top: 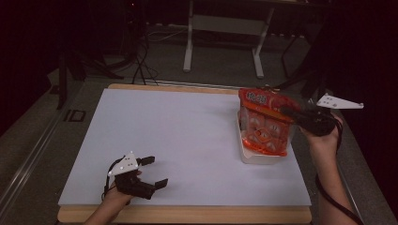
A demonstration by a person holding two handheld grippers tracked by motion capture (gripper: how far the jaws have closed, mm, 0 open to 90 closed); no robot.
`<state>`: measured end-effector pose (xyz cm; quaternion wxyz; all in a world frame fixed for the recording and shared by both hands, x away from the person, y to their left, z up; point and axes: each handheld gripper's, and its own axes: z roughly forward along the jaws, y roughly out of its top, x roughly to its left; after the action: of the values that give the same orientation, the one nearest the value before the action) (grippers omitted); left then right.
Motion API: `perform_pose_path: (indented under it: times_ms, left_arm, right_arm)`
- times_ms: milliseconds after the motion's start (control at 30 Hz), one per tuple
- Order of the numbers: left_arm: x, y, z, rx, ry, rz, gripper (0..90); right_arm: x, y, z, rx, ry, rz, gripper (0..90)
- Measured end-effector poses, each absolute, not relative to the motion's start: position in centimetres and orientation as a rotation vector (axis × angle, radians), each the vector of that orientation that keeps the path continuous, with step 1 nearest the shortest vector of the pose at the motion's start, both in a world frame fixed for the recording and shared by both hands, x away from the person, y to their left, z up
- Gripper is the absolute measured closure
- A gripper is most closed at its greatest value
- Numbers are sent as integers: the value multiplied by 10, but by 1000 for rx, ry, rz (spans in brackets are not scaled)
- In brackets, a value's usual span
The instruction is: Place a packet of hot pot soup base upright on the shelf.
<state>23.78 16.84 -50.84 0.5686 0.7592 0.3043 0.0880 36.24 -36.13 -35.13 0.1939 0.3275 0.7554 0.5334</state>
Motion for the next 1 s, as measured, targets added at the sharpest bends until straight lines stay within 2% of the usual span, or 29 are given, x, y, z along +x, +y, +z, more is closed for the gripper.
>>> perform_pose_path:
  times_ms: [133,1000]
  left_arm:
    - [238,169,-510,1782,721,205,25]
    - [238,169,-512,1787,723,191,25]
  right_arm:
    - [363,-363,-366,958,2111,1558,900]
    - [347,-375,-395,1014,2062,1614,894]
